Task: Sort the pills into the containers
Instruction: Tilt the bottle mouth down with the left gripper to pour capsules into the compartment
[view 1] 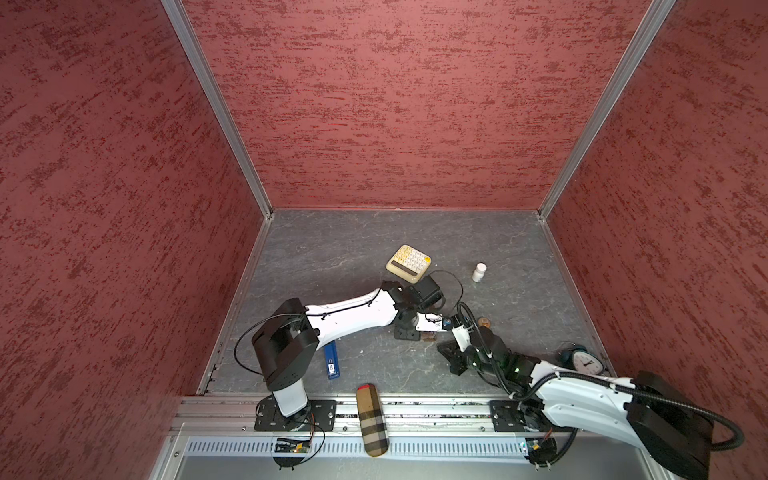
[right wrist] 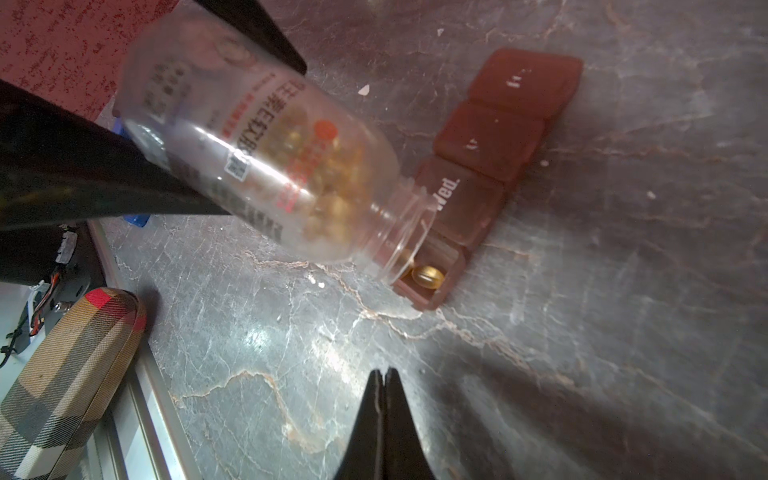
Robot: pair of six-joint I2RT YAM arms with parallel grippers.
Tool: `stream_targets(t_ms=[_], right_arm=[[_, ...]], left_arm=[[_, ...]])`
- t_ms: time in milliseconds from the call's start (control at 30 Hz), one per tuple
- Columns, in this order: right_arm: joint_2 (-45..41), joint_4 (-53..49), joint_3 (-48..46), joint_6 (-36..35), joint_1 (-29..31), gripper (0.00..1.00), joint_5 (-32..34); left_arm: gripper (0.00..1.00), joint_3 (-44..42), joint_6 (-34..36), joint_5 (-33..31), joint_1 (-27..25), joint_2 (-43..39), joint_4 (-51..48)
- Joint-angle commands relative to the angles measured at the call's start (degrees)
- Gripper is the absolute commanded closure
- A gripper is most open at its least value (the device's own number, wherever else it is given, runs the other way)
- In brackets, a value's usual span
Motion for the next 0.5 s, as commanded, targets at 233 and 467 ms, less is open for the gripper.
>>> stream_targets(t_ms=[233, 467], right_arm=[[0.1, 1.7, -0.4, -0.3, 0.5, 1.0, 1.0], [0.3, 1.7, -0.4, -0.3, 0.5, 1.0, 0.9]], left_arm=[[1.0, 1.0, 0.8, -0.7, -0.6, 0.7, -1.0], [1.0, 1.2, 1.1, -1.1, -0.9, 1.5, -1.4]])
